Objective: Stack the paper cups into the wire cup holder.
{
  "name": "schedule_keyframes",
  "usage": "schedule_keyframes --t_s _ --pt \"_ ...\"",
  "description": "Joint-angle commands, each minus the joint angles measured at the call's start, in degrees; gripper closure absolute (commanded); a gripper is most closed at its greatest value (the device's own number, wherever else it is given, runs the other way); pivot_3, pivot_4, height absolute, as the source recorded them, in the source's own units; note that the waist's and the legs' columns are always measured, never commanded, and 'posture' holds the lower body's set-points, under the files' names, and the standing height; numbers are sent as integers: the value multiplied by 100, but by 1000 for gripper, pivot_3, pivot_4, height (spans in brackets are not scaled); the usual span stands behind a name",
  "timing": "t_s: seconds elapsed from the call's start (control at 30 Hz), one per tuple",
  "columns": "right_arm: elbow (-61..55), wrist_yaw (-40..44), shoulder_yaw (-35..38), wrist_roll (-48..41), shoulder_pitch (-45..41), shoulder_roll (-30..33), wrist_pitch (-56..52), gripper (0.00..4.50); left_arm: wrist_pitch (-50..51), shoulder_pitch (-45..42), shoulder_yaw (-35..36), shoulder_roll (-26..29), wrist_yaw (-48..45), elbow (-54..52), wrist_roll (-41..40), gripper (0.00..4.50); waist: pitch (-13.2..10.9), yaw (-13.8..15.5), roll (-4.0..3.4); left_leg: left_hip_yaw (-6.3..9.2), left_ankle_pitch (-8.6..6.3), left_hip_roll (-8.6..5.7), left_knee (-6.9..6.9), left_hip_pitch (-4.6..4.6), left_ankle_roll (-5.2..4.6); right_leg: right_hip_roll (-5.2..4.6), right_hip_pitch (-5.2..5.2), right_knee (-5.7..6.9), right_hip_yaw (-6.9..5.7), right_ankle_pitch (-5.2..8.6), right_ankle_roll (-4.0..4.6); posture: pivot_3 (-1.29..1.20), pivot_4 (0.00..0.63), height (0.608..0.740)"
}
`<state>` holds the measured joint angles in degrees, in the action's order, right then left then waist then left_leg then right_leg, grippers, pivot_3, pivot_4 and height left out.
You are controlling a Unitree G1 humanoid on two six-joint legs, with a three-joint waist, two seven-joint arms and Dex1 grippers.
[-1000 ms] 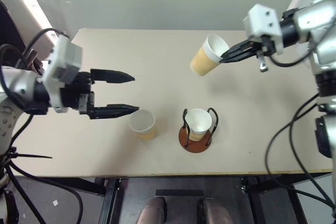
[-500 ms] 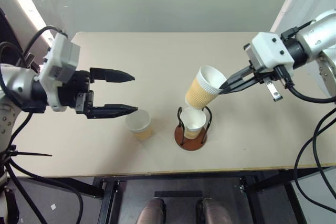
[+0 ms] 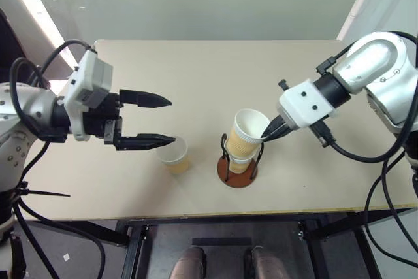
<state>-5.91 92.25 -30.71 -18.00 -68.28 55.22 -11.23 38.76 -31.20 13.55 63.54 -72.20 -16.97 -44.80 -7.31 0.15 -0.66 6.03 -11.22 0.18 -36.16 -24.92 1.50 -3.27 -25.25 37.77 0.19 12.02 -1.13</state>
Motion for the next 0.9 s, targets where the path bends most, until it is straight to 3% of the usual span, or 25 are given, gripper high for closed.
schedule_keyframes --t_s 0.03,0.17,0.27,0.5,0.63,0.77,0.9 --pt "-76 25 27 283 -171 -96 260 4446 -81 -36 95 5 16 -89 -13 336 0 0 0 0 0 0 0 0 0 0 0 0 0 0 0 0 150 740" --pt "32 25 -9 533 -173 -138 496 4446 -93 -48 73 -4 20 -83 4 336 0 0 0 1 0 1 0 3 0 0 -1 6 0 0 0 0 150 740" --pt "97 25 -108 620 -213 -66 644 3874 -149 -100 31 7 -3 -19 74 336 1 0 2 2 1 1 0 2 1 0 0 6 0 0 1 0 150 740" --pt "228 25 4 652 -292 -111 533 1445 -389 -338 -243 95 -286 290 354 336 1 3 2 3 0 2 0 2 1 1 -1 6 -1 0 1 0 150 740" --pt "874 -522 544 852 -192 -395 287 38 -1191 -1119 -970 149 -451 1470 1503 336 2 13 4 5 1 1 -4 2 1 0 -1 6 0 -1 4 0 150 740" --pt "834 -1117 1300 207 257 -804 -730 38 -1917 -2247 -1805 -127 -1308 2864 2260 336 6 43 11 12 5 1 -9 1 0 0 -2 8 -2 -8 14 0 150 740" --pt "-241 -1812 2227 -1372 773 -1332 -2737 38 -2475 -3101 -2883 -462 -2030 3888 2540 336 6 53 12 8 3 -3 -6 -16 -3 -1 -7 -14 0 -10 11 0 150 740"
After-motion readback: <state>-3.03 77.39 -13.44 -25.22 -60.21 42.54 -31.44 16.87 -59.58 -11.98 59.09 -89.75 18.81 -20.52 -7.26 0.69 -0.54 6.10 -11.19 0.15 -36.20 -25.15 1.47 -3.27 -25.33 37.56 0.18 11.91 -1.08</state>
